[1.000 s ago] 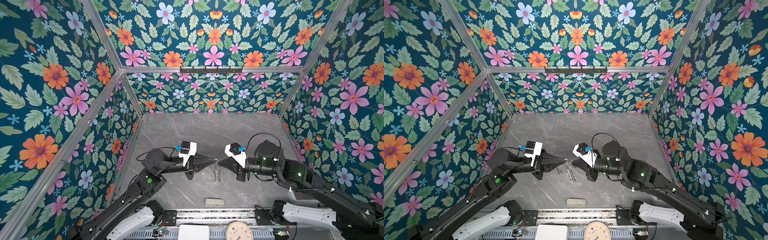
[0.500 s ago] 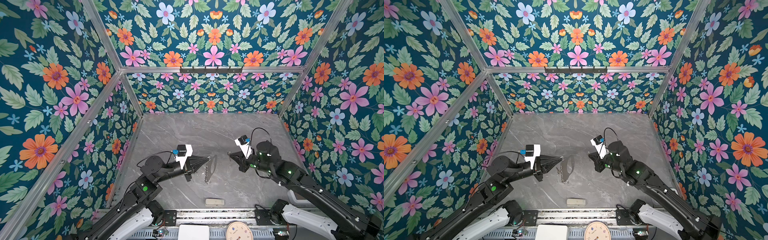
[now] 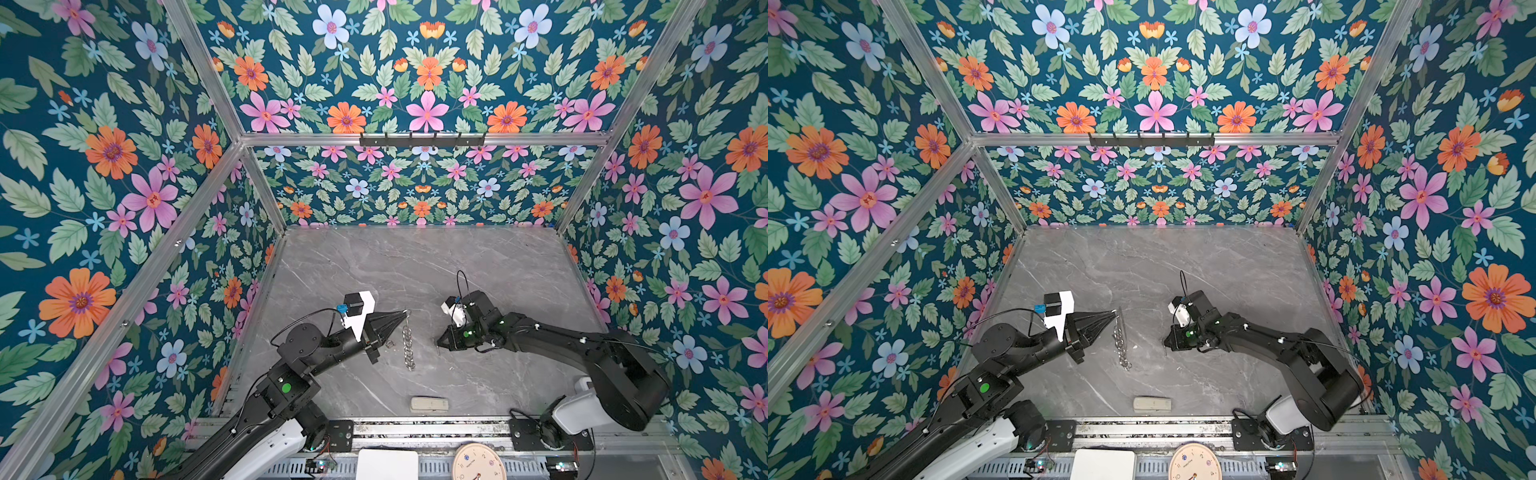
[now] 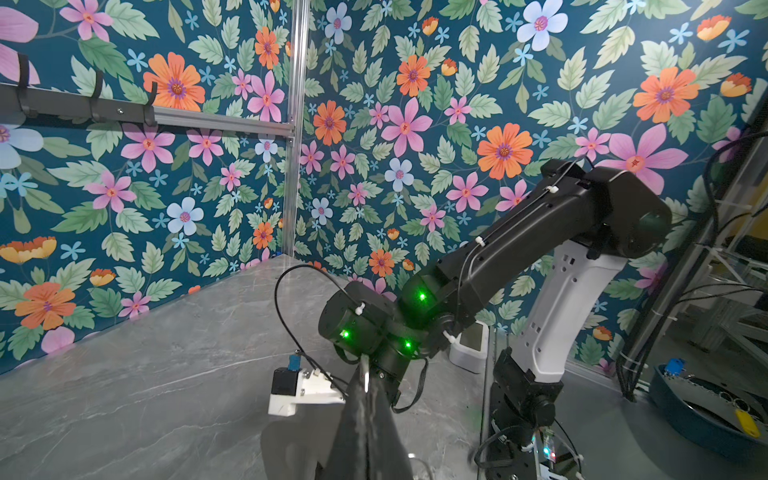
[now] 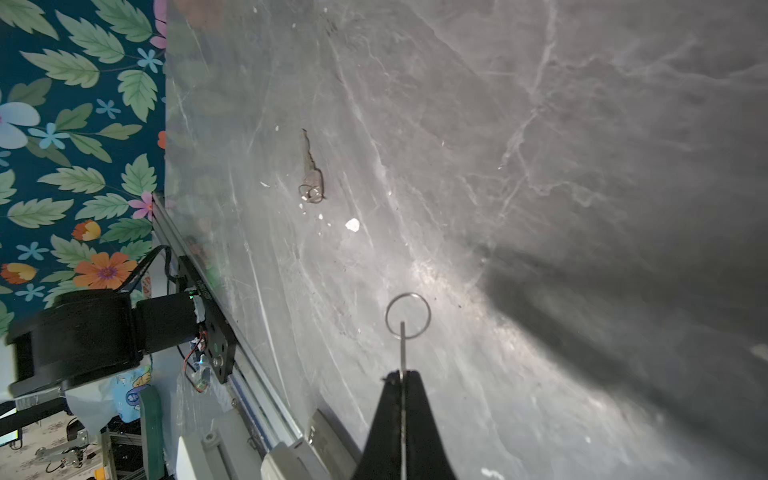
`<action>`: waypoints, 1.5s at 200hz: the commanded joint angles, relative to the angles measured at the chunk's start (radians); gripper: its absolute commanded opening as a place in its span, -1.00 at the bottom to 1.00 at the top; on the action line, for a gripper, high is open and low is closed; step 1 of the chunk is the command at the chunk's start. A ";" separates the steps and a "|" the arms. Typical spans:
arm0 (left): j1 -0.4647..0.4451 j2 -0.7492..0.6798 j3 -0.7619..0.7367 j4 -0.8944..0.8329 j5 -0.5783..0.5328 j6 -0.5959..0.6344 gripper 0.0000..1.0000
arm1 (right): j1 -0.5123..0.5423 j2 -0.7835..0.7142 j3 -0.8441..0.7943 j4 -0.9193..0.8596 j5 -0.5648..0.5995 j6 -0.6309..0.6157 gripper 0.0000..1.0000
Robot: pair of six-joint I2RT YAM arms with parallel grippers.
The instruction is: Remove the keys from the keyring
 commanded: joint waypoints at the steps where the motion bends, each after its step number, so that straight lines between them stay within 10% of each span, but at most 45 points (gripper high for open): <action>1: 0.000 0.006 -0.005 0.034 -0.020 -0.001 -1.00 | 0.000 0.070 0.016 0.045 -0.020 0.036 -1.00; 42: -0.001 0.017 -0.015 0.046 -0.021 -0.003 -1.00 | -0.001 0.118 0.016 0.034 0.038 0.070 -1.00; 104: -0.001 0.058 -0.011 0.035 -0.049 0.002 -1.00 | 0.000 0.014 -0.006 -0.048 0.249 0.082 -0.24; 194: 0.011 0.403 -0.014 0.240 -0.203 -0.059 -1.00 | 0.002 -0.524 -0.061 -0.177 0.472 0.006 -0.25; 300: 0.050 0.876 0.211 0.129 -0.404 -0.246 -1.00 | 0.001 -0.743 -0.080 -0.238 0.519 -0.014 -0.25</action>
